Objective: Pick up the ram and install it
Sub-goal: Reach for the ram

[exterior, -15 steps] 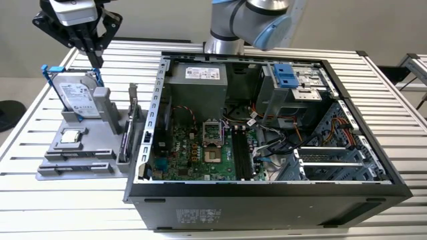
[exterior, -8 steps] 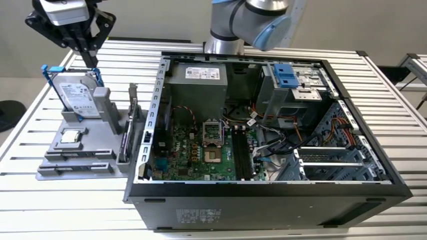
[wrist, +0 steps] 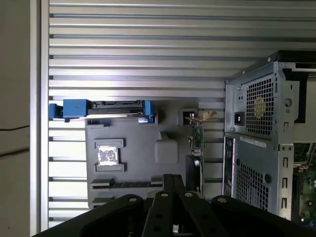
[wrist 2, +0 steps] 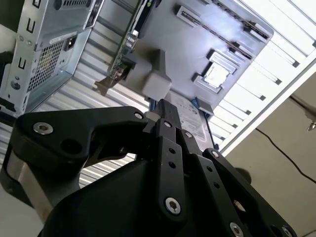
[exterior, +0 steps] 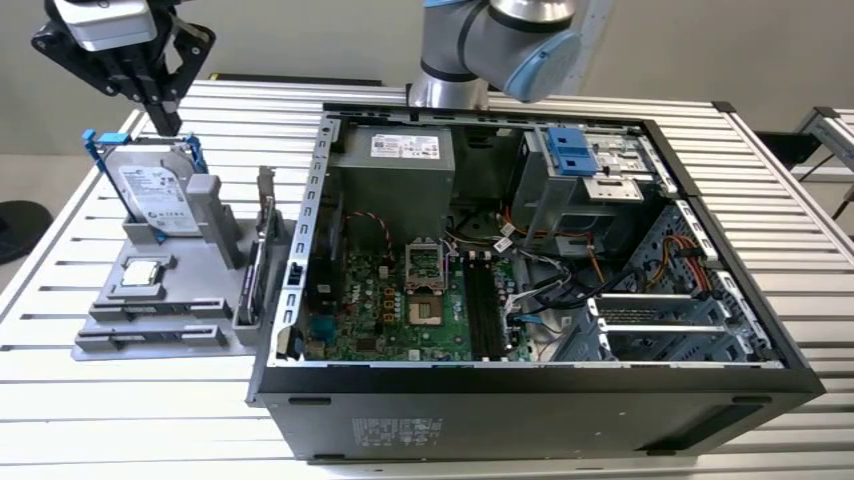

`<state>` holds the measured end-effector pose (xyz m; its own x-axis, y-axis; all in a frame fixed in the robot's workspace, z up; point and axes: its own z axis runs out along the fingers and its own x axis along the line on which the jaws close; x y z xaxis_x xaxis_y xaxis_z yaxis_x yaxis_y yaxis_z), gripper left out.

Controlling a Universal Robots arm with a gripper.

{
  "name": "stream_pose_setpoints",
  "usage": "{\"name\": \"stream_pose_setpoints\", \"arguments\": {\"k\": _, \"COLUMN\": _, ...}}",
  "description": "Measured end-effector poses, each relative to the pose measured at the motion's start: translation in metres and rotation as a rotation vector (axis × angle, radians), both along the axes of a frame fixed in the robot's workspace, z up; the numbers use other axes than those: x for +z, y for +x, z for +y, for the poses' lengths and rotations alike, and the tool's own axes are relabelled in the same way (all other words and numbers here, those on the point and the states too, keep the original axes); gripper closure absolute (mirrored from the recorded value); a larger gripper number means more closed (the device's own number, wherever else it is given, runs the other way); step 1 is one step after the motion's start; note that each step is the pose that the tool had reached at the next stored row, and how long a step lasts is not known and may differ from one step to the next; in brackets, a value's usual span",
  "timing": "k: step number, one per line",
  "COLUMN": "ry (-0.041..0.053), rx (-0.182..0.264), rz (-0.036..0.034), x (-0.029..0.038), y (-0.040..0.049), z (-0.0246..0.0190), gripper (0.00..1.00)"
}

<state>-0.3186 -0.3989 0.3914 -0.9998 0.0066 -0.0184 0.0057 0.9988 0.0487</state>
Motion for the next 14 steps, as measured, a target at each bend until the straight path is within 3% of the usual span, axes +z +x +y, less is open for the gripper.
{"name": "stream_pose_setpoints", "arguments": {"k": 14, "ry": 0.0, "rx": 0.0, "rz": 0.0014, "x": -0.0007, "y": -0.0187, "z": 0.0, "gripper": 1.0}}
